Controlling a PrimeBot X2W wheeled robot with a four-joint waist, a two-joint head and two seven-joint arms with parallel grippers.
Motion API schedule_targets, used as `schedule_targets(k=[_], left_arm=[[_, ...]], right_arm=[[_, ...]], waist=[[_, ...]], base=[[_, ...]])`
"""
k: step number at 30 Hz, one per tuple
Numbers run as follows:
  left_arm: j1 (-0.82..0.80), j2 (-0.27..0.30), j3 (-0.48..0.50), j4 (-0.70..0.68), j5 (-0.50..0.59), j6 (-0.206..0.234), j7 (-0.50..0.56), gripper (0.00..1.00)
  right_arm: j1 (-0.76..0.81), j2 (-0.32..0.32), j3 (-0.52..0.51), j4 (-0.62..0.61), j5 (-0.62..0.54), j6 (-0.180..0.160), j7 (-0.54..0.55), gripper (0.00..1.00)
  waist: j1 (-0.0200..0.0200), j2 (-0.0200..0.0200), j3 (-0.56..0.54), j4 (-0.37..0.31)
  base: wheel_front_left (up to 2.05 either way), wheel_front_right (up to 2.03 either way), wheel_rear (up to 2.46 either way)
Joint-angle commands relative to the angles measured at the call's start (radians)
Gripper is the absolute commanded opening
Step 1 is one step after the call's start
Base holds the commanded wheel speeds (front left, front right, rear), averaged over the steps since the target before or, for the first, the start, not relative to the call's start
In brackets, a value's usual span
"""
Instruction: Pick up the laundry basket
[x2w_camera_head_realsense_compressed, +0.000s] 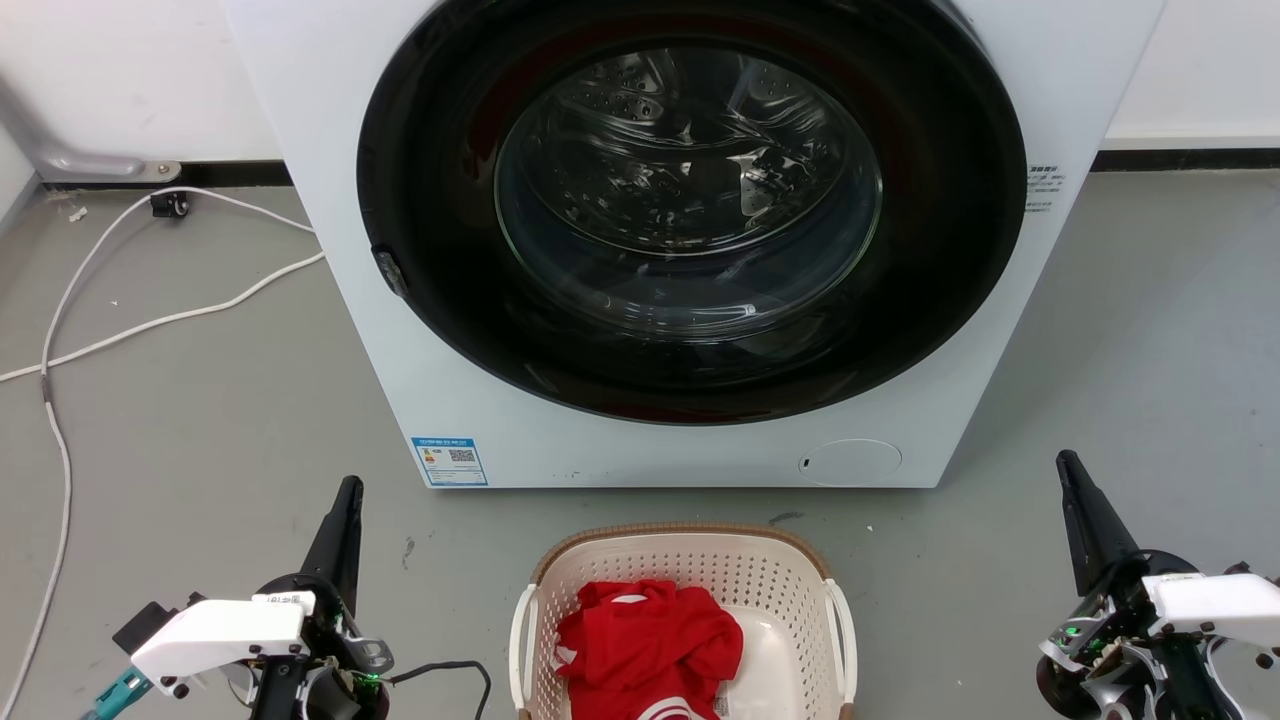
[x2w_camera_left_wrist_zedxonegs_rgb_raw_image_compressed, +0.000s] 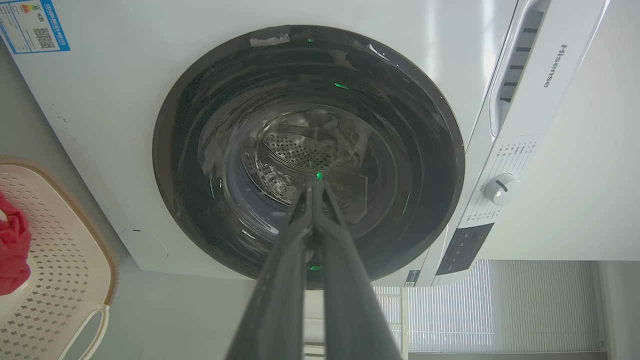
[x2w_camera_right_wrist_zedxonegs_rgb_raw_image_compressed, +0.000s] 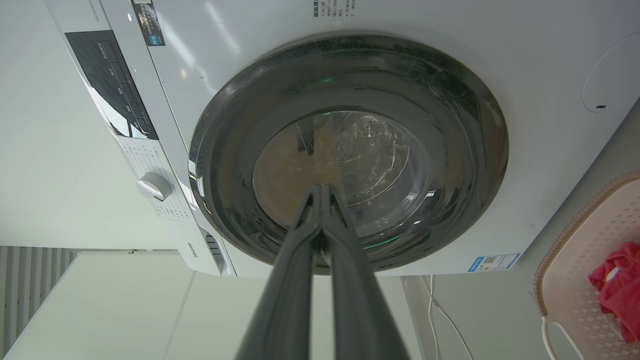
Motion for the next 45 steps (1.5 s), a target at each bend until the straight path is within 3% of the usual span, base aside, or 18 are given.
schedule_targets(k=[1,40,41,45], left_arm=[[-0.01,-0.001,0.003,0.001,0.004,-0.003,0.007,0.0],[-0.01,-0.005,0.007,0.001,0.009,-0.003,0.007,0.0],[0.002,-0.003,0.004,0.003,0.002,0.0,0.007,1.0],[0.023,-0.007,-0.001,0.019,0.005,0.0,0.0,1.0]], right_arm=[[-0.01,0.003,-0.001,0.001,-0.004,0.0,0.003,0.0],[-0.011,0.006,-0.006,0.001,-0.007,0.0,0.006,0.0],[0.002,0.003,-0.004,0.002,-0.004,0.0,0.003,1.0],[0.024,0.006,-0.001,0.019,-0.006,0.0,-0.003,1.0]], waist=[[0.0,0.0,0.0,0.0],[0.0,0.0,0.0,0.0],[0.0,0.0,0.0,0.0],[0.0,0.0,0.0,0.0]], base=[[0.0,0.0,0.0],[0.0,0.0,0.0],[0.0,0.0,0.0],[0.0,0.0,0.0]])
